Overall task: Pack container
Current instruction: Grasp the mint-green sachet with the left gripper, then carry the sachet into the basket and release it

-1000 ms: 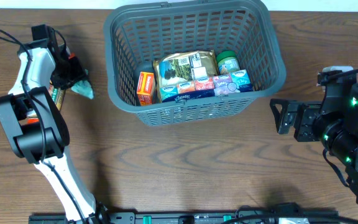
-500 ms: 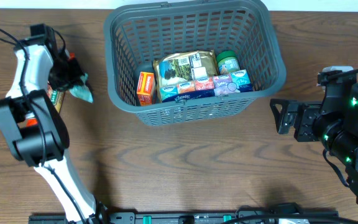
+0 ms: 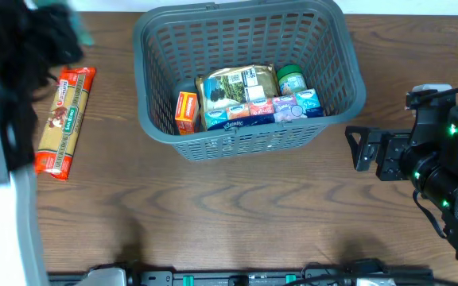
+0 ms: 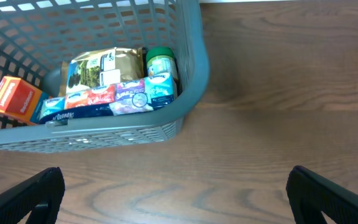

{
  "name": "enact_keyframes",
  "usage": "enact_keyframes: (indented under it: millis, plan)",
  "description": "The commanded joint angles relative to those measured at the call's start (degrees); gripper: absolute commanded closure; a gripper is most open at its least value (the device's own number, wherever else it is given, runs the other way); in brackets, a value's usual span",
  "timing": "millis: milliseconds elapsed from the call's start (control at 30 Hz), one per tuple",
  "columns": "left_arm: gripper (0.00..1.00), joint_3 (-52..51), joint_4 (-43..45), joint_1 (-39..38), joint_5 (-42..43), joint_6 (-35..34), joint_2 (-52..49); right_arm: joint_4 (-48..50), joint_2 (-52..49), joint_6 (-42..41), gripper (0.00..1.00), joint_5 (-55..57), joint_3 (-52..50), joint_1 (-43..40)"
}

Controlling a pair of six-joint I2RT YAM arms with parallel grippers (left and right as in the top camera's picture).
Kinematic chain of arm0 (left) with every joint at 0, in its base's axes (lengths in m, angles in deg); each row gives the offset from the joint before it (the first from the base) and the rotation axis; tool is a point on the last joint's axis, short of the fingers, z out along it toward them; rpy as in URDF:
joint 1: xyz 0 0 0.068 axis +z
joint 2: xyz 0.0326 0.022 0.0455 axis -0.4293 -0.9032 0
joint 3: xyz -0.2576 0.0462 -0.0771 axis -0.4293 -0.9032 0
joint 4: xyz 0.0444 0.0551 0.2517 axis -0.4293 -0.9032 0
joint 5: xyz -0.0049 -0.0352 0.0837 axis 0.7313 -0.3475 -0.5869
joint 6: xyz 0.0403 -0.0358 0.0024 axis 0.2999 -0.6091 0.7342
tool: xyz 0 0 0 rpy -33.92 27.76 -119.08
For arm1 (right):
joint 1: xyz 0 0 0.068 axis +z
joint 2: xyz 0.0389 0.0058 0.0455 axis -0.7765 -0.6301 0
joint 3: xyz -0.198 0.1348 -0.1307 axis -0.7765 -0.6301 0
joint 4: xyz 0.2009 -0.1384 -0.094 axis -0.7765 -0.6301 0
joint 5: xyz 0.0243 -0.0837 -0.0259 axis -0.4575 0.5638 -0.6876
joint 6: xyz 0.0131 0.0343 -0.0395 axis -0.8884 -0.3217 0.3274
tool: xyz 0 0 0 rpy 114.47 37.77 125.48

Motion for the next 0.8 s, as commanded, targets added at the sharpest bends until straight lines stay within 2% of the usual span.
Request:
enact_keyframes:
  millis: [0,133,400,433,467,500,533,567,633,667,767]
  plan:
    - [0.94,-0.9,-1.0,-6.6,0.0,1.7,-1.1,-0.1,0.0,-0.6,0.01,-0.2,0.1,-0.5]
    - [0.94,-1.1,-5.0,-11.3,-0.3,1.7,-3.5,-0.1,0.0,-0.6,0.01,-0.2,0.1,-0.5]
    - [0.94,-1.1,-7.5,-12.2,0.0,1.8,-11.8,-0.1,0.0,-0.6,0.01,-0.2,0.1,-0.5]
    - [0.87,-1.1,-7.5,-12.4,0.7,2.2,-12.5,-0.1,0.0,-0.6,0.01,-0.2,0.1,-0.5]
    - [0.63,-1.1,-7.5,-12.5,1.5,2.2,-12.8,-0.1,0.0,-0.6,0.01,-0.2,0.1,-0.5]
    - [0.57,-1.1,-7.5,-12.5,2.5,2.2,-12.9,-0.2,0.0,-0.6,0.01,-0.2,0.1,-0.5]
    - [0.45,-1.1,-7.3,-12.5,3.7,2.1,-12.7,-0.1,0.0,-0.6,0.01,-0.2,0.1,-0.5]
    - [0.25,-1.1,-7.0,-12.5,4.8,2.1,-12.2,-0.1,0.0,-0.6,0.01,-0.2,0.1,-0.5]
    - [0.06,-1.1,-6.5,-12.5,5.4,2.1,-10.6,-0.1,0.0,-0.6,0.01,-0.2,0.1,-0.5]
    - [0.01,-1.1,-6.3,-12.5,5.4,2.2,-9.5,-0.1,0.0,-0.6,0.01,-0.2,0.1,-0.5]
    - [0.02,-1.1,-6.6,-12.2,1.9,3.7,-5.4,-0.1,0.0,-0.6,0.01,-0.2,0.1,-0.5]
